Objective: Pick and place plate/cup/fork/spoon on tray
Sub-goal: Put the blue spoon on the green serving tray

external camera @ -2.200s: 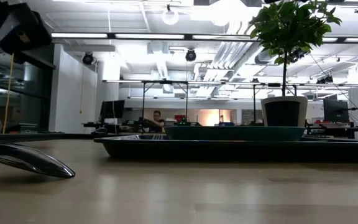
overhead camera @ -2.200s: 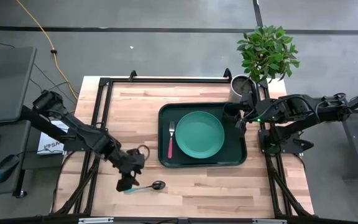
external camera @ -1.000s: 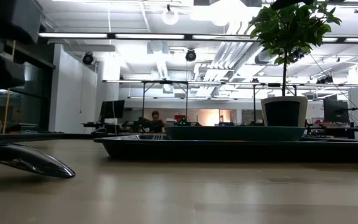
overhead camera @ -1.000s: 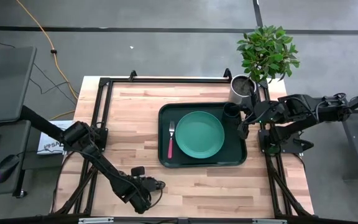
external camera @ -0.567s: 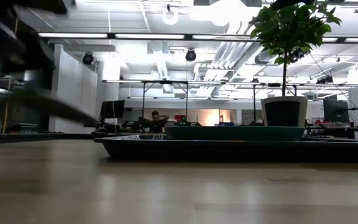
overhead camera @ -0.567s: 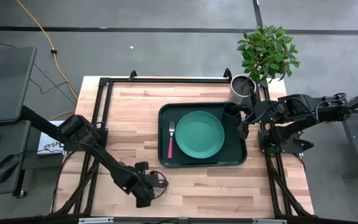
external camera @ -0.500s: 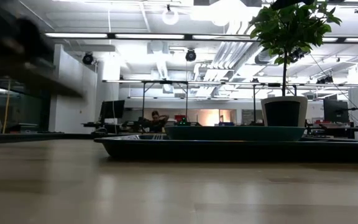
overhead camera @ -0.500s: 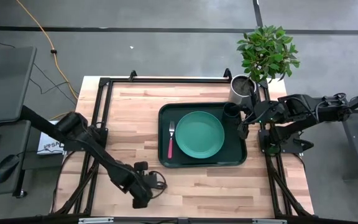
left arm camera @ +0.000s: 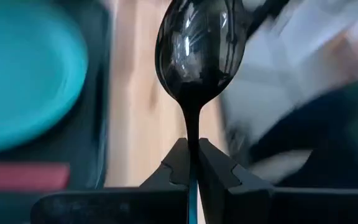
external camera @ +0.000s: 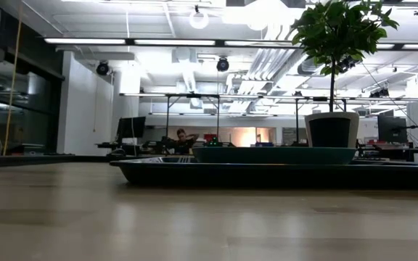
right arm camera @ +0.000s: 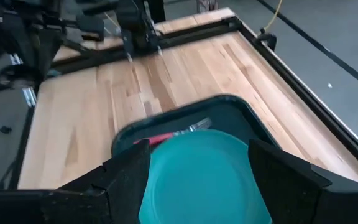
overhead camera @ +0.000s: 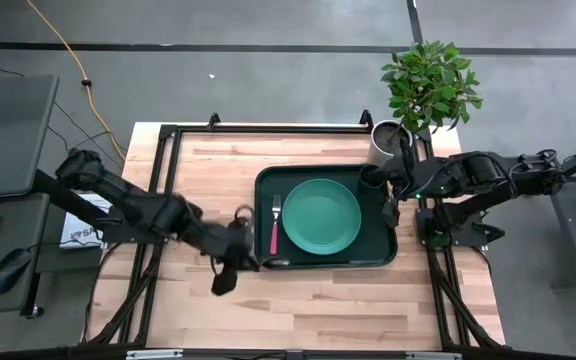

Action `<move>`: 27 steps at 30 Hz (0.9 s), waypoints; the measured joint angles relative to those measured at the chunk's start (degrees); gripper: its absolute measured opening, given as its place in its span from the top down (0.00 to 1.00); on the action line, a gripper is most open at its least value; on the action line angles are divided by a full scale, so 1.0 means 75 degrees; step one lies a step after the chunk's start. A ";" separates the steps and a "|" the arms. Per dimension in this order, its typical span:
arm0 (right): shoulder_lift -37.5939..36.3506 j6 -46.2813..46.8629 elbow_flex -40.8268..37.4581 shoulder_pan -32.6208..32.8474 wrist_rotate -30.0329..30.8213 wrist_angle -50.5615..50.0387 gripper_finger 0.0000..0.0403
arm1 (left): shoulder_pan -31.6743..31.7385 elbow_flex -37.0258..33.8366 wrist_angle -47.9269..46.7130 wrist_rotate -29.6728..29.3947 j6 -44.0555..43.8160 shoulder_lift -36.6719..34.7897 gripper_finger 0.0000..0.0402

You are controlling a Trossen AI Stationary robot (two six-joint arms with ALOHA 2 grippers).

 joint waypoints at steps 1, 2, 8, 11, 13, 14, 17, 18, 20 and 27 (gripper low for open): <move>0.0002 -0.0003 0.0000 0.0000 -0.0002 0.0094 0.34 | 0.0168 -0.0231 0.0675 0.0123 0.0030 -0.0161 1.00; 0.0002 -0.0008 0.0000 0.0000 -0.0002 0.0192 0.34 | 0.0341 -0.0524 0.1311 0.0339 0.0027 -0.0321 1.00; 0.0086 -0.0144 -0.0003 -0.0002 -0.0003 0.1021 0.34 | 0.1383 -0.2725 0.6465 0.1331 -0.0977 -0.0617 1.00; 0.0275 -0.0415 -0.0006 0.0000 -0.0007 0.1635 0.34 | 0.1855 -0.3671 0.8924 0.1326 -0.1745 -0.0553 1.00; 0.0507 -0.0690 -0.0006 -0.0004 -0.0002 0.2106 0.34 | 0.2109 -0.4058 1.0088 0.1319 -0.2340 -0.0389 1.00; 0.0637 -0.0870 -0.0006 -0.0006 -0.0001 0.2439 0.34 | 0.2227 -0.4195 1.0439 0.1327 -0.2649 -0.0343 1.00; 0.1128 -0.1422 -0.0006 -0.0066 0.0016 0.3453 0.34 | 0.2483 -0.4196 1.1041 0.1462 -0.3204 -0.0177 1.00; 0.1313 -0.1587 -0.0006 -0.0110 0.0025 0.3811 0.34 | 0.2553 -0.4165 1.1066 0.1574 -0.3265 -0.0138 1.00; 0.1681 -0.1821 -0.0006 -0.0229 -0.0095 0.4524 0.34 | 0.2618 -0.4009 1.1173 0.1777 -0.3266 -0.0002 1.00; 0.2479 -0.1810 -0.0006 -0.0713 -0.1555 0.6317 0.34 | 0.2748 -0.3717 1.1266 0.1894 -0.3145 0.0020 1.00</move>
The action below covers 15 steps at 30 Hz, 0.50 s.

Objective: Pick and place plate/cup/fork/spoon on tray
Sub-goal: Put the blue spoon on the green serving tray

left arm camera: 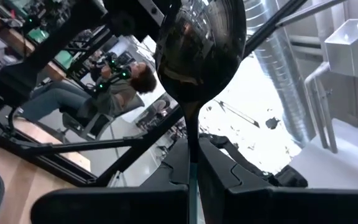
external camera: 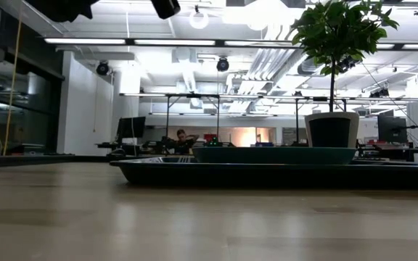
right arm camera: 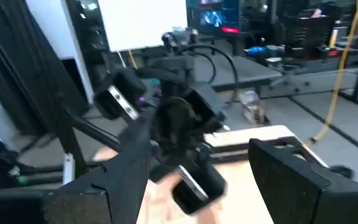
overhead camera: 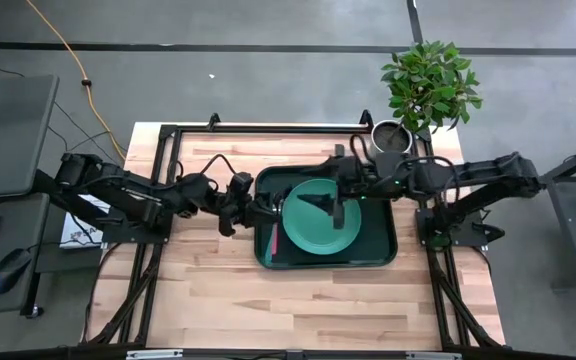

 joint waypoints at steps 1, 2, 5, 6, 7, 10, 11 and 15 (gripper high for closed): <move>0.0067 0.0053 0.0000 -0.0046 -0.0097 0.0141 0.34 | 0.0025 0.0004 0.0009 -0.0001 -0.0016 0.0000 1.00; 0.0126 0.0131 0.0000 -0.0092 -0.0207 0.0251 0.34 | 0.0053 0.0004 0.0010 -0.0001 -0.0053 0.0000 1.00; 0.0345 0.0322 0.0000 -0.0197 -0.0799 0.0716 0.34 | 0.0112 0.0004 -0.0007 -0.0001 -0.0154 0.0000 1.00; 0.0411 0.0360 0.0000 -0.0205 -0.0941 0.0787 0.34 | 0.0120 0.0004 -0.0005 0.0004 -0.0156 0.0000 1.00; 0.0489 0.0424 0.0000 -0.0203 -0.1015 0.0903 0.34 | 0.0142 0.0004 -0.0007 0.0050 -0.0163 0.0000 1.00; 0.0649 0.0460 0.0000 -0.0196 -0.0996 0.0938 0.34 | 0.0160 0.0005 -0.0007 0.0305 -0.0184 0.0000 1.00; 0.0698 0.0463 0.0000 -0.0196 -0.0986 0.0994 0.34 | 0.0158 0.0007 -0.0007 0.0358 -0.0213 0.0000 1.00; 0.0884 0.0491 0.0000 -0.0202 -0.1150 0.1325 0.35 | 0.0155 0.0010 -0.0122 0.0404 -0.0288 0.0000 1.00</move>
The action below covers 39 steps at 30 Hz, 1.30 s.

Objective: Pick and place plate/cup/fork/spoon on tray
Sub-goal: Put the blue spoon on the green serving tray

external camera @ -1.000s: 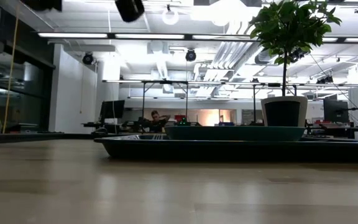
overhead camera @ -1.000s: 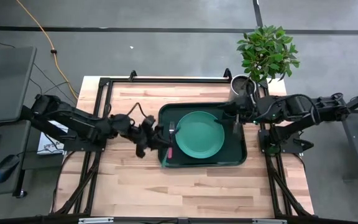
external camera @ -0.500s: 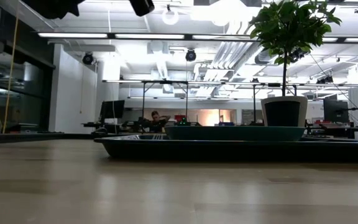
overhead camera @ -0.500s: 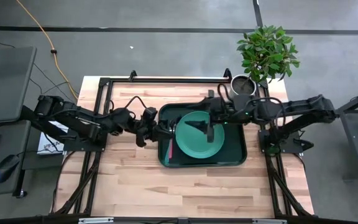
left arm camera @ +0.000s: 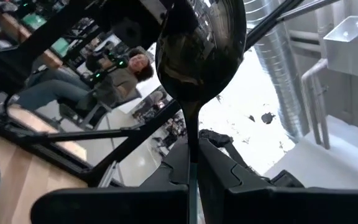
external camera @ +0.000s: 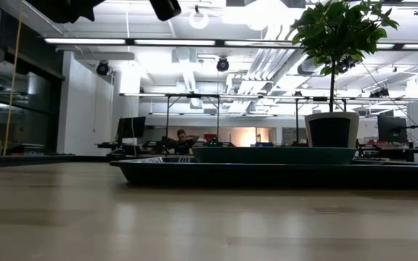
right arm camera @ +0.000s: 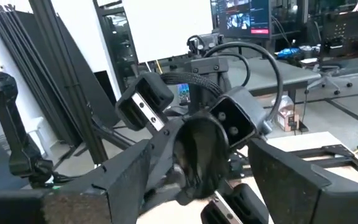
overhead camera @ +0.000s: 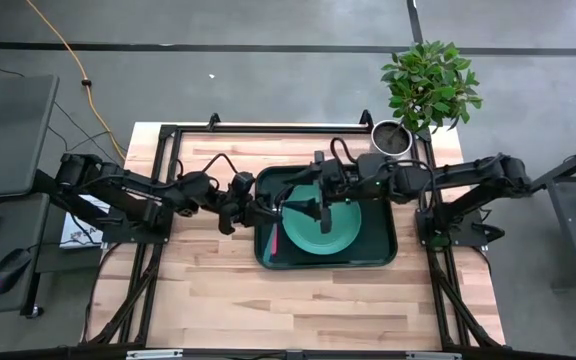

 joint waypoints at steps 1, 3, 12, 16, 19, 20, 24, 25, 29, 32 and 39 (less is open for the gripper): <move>0.0019 0.0034 0.0000 0.0000 -0.0016 -0.0007 0.36 | 0.0000 0.0000 -0.0062 0.0000 0.0026 0.0000 1.00; 0.0069 0.0108 0.0000 -0.0011 -0.0034 -0.0009 0.38 | 0.0000 0.0000 -0.0077 0.0000 0.0029 0.0003 1.00; 0.0096 0.0113 0.0000 -0.0064 -0.0123 -0.0125 0.71 | 0.0000 0.0000 -0.0121 0.0033 0.0110 0.0003 1.00; 0.0096 0.0113 0.0000 -0.0111 -0.0362 -0.0279 0.94 | -0.0003 0.0000 -0.0132 0.0029 0.0114 0.0003 1.00; 0.0060 0.0196 0.0000 -0.0225 -0.0799 -0.0313 0.97 | 0.0000 0.0000 -0.0150 0.0025 0.0436 0.0003 0.98; 0.0032 0.0276 0.0000 -0.0265 -0.0927 -0.0378 0.96 | 0.0000 0.0000 -0.0150 0.0007 0.0524 0.0003 0.97; -0.0270 0.0314 0.0000 -0.0425 -0.1324 -0.0991 0.99 | 0.0075 0.0001 -0.0302 -0.0069 0.0720 0.0003 0.90; -0.0407 0.0317 0.0000 -0.0465 -0.1363 -0.1201 0.99 | 0.0118 0.0006 -0.0389 -0.0085 0.0724 0.0003 0.88; -0.1107 0.0317 0.0000 -0.0562 -0.1147 -0.2259 0.99 | 0.0443 0.0009 -0.0469 -0.0083 0.1200 0.0000 0.77; -0.1580 0.0333 0.0000 -0.0560 -0.0502 -0.3360 0.99 | 0.0773 0.0024 -0.0673 -0.0087 0.1615 -0.0083 0.70; -0.2199 0.0520 0.0000 -0.0426 0.0912 -0.4854 1.00 | 0.1086 0.1309 -0.3870 -0.0174 0.4236 -0.0286 0.58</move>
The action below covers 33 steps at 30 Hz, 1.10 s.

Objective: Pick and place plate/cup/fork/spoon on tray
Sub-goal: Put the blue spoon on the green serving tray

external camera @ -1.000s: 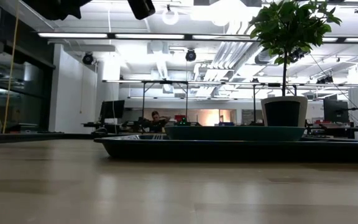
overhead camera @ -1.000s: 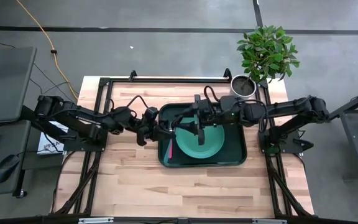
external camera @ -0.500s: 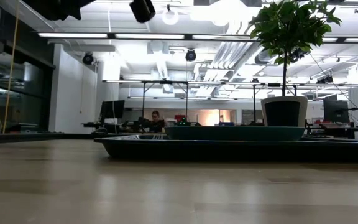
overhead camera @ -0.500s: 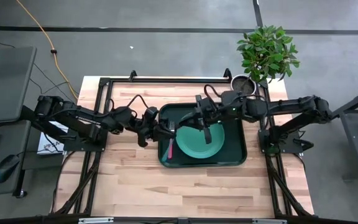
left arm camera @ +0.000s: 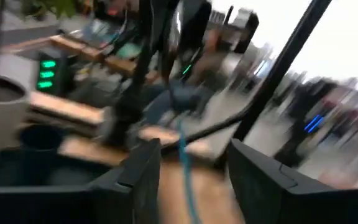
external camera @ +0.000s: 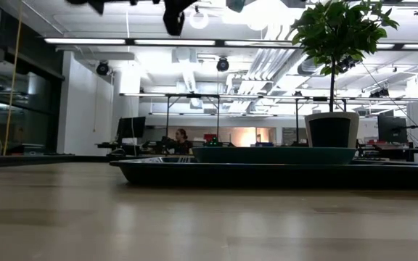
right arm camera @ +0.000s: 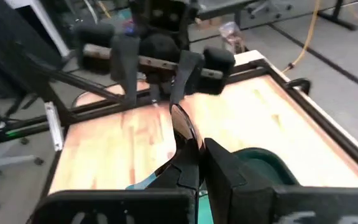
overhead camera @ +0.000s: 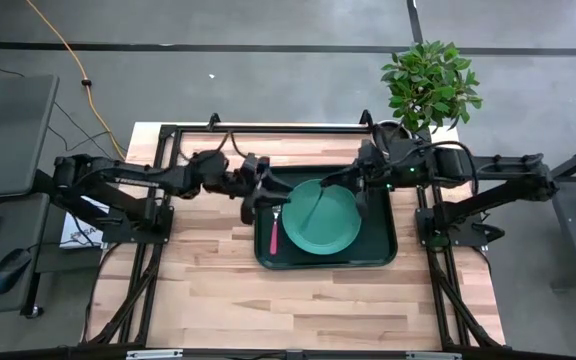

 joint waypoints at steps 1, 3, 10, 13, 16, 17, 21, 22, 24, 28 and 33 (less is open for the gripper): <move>-0.0012 -0.0003 0.0000 0.0004 0.0113 0.0010 1.00 | -0.0026 0.0329 -0.0738 -0.0128 0.0556 -0.0001 0.56; -0.0012 -0.0007 0.0000 -0.0016 0.0292 0.0028 1.00 | -0.0145 0.1050 -0.2128 -0.0774 0.1488 0.0113 0.53; 0.0354 -0.0094 0.0000 -0.0357 0.0543 0.0268 1.00 | -0.0439 0.2452 -0.4208 -0.2129 0.2258 0.0777 0.45; 0.0552 -0.0227 0.0000 -0.0464 0.0534 0.0619 1.00 | -0.0439 0.2537 -0.4197 -0.1660 0.1535 0.1030 0.43; 0.0647 -0.0312 0.0000 -0.0515 0.0425 0.0978 1.00 | -0.0439 0.2532 -0.4305 -0.1602 0.1165 0.1237 0.43; 0.0652 -0.0346 0.0000 -0.0521 0.0328 0.1035 1.00 | -0.0444 0.2532 -0.4364 -0.1638 0.1131 0.1273 0.43; 0.0641 -0.0303 0.0000 -0.0512 -0.0011 0.1035 1.00 | -0.0443 0.2529 -0.4472 -0.1752 0.1075 0.1332 0.43; 0.0632 -0.0280 0.0000 -0.0512 -0.0016 0.1032 1.00 | -0.0450 0.2529 -0.4426 -0.1710 0.1077 0.1332 0.43; 0.0625 -0.0288 0.0000 -0.0513 -0.0004 0.1032 1.00 | -0.0451 0.2529 -0.4426 -0.1549 0.1022 0.1329 0.43; 0.0625 -0.0374 0.0000 -0.0515 0.0190 0.1003 1.00 | -0.0472 0.2529 -0.4496 -0.1127 0.0872 0.1329 0.51; 0.0625 -0.0377 0.0000 -0.0511 0.0201 0.0958 1.00 | -0.0515 0.2529 -0.4829 -0.1110 0.0935 0.1329 0.79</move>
